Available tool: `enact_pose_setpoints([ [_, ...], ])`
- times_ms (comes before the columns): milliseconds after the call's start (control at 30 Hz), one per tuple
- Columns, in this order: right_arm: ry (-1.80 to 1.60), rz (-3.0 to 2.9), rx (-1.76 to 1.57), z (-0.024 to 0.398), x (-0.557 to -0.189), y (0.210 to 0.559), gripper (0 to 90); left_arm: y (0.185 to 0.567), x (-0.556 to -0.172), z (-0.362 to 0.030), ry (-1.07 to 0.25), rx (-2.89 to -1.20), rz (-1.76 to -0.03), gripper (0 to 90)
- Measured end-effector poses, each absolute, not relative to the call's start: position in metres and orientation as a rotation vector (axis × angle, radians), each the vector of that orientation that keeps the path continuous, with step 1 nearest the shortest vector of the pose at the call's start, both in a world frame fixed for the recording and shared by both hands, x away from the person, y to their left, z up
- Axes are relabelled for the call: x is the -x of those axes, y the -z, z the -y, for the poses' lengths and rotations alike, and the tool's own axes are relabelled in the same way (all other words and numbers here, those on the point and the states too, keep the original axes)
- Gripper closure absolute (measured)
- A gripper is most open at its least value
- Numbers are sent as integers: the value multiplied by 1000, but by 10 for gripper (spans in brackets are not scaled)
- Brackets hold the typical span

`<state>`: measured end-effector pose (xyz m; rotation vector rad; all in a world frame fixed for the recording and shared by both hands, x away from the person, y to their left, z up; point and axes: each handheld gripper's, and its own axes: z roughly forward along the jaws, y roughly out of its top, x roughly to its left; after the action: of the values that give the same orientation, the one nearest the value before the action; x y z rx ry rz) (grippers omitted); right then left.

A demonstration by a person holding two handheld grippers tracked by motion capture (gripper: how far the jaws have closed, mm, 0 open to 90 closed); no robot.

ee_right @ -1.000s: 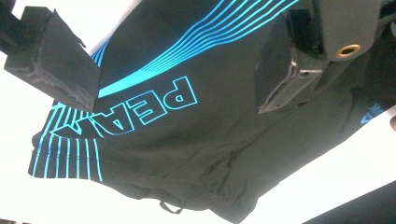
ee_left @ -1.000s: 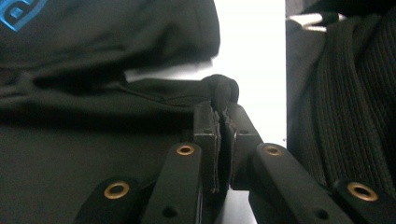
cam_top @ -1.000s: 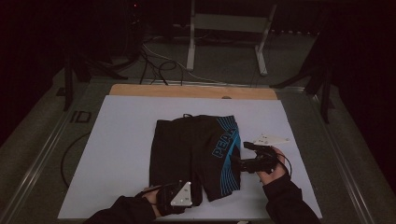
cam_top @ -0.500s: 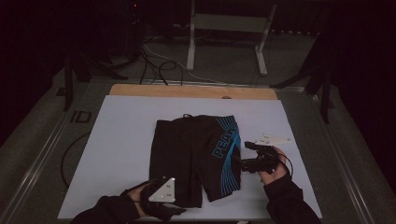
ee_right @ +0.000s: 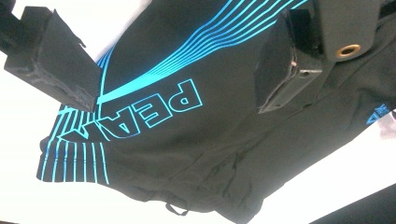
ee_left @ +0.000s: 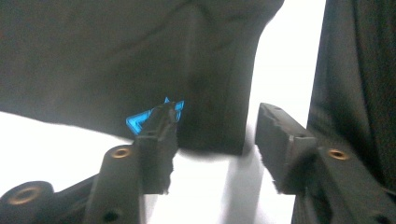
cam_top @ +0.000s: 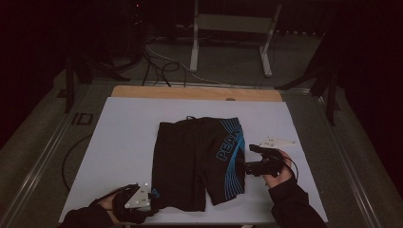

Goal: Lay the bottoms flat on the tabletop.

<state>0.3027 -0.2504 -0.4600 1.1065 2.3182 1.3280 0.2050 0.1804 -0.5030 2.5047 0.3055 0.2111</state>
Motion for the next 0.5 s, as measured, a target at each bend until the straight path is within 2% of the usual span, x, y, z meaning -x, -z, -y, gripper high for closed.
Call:
enact_pose_setpoints([
  [100, -1328, -2317, -1108, 251, -303, 460, 154, 507, -204, -179, -203, -2511, -278, 531],
  [167, -1329, -2316, -1107, 251, -303, 460, 154, 507, -205, -180, -178, -2505, -271, 587],
  [300, -1332, -2311, -1110, 251, -303, 460, 154, 505, -208, -182, -184, -2517, -278, 803],
  [400, -1334, -2313, -1108, 251, -303, 460, 154, 502, -210, -187, -163, -2528, -260, 845],
  [500, -1335, -2312, -1112, 251, -303, 460, 154, 497, -211, -196, -171, -2525, -245, 850],
])
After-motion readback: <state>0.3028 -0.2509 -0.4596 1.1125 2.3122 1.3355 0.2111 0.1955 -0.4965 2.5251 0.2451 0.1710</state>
